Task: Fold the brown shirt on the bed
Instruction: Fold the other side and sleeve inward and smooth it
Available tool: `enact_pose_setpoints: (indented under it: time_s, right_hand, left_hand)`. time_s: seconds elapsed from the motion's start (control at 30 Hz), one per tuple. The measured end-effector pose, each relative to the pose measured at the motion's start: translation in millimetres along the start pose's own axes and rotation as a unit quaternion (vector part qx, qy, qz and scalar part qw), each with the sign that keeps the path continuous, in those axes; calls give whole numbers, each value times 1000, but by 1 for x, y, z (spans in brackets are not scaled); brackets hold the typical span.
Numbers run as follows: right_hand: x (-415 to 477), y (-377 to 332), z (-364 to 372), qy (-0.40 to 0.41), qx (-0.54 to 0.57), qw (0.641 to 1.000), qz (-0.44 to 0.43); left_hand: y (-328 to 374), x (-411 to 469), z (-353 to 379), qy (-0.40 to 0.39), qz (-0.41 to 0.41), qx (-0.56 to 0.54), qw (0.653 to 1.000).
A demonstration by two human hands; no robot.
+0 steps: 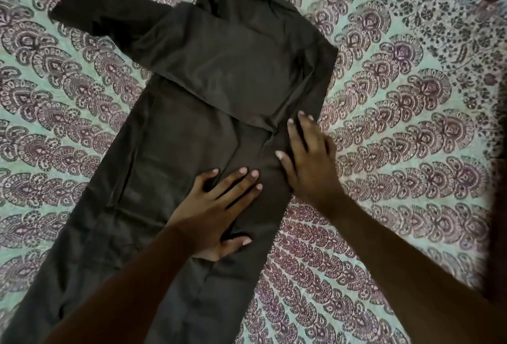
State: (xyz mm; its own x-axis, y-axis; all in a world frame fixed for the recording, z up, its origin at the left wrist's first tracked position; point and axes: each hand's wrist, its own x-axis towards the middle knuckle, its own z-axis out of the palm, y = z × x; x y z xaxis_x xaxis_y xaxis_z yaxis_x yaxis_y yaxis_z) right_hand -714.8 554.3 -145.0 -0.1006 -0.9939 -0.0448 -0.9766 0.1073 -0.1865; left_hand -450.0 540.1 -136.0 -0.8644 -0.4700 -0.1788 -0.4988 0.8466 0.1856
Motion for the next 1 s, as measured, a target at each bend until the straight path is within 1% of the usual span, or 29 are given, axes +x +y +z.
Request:
enact_pose_setpoints:
  time_s: [0.03, 0.1, 0.17, 0.2, 0.27, 0.3, 0.4, 0.5, 0.53, 0.6, 0.7, 0.77, 0.83, 0.9, 0.93, 1.0]
  right_hand:
    - [-22, -8, 4, -25, -8, 1000, -7]
    - [-57, -23, 8, -63, -31, 996, -47]
    - [-85, -30, 9, -83, -47, 992, -82]
    - [-95, -31, 8, -79, -42, 994, -69]
    - [-113, -33, 5, -60, -27, 998, -9]
    - [-123, -36, 5, -55, -24, 998, 7]
    - [-161, -63, 9, -70, -15, 997, -3]
    - [-216, -107, 16, -71, -7, 997, -10]
    - [-236, -123, 18, -73, -7, 997, -11]
    - [-272, -153, 22, -91, -3, 996, -13]
    - [-322, -190, 26, -129, 9, 992, -15]
    - [-350, -204, 27, -118, 38, 992, -19]
    - [-365, -211, 22, -55, 71, 996, 18]
    - [-359, -206, 15, -8, 81, 993, 85]
    - [-348, -203, 11, -1, 72, 991, 109]
    - [-321, -193, 9, -24, 50, 989, 140]
  left_hand:
    - [0, -1, 1, -1, -1, 1, 1000]
    - [0, -2, 0, 0, -4, 2, 1000]
    - [1, -2, 0, 3, 0, 7, 1000]
    - [1, -3, 1, 7, 2, 10, 1000]
    - [1, -5, 1, 9, 4, 18, 1000]
    - [1, -5, 1, 9, 7, 21, 1000]
    - [1, -6, 2, 17, 9, 9, 1000]
    - [3, -12, 1, 28, 15, 1, 999]
    - [4, -17, 2, 35, 25, 5, 999]
    - [10, -32, 6, 30, 72, 35, 996]
    - [27, -79, 16, -11, 142, 64, 988]
    - [37, -117, 22, -44, 152, 53, 986]
    - [45, -156, 23, -63, 148, 31, 986]
    - [51, -190, 26, -74, 145, 15, 986]
    - [54, -207, 27, -80, 145, 11, 986]
    - [59, -235, 28, -92, 148, 9, 985]
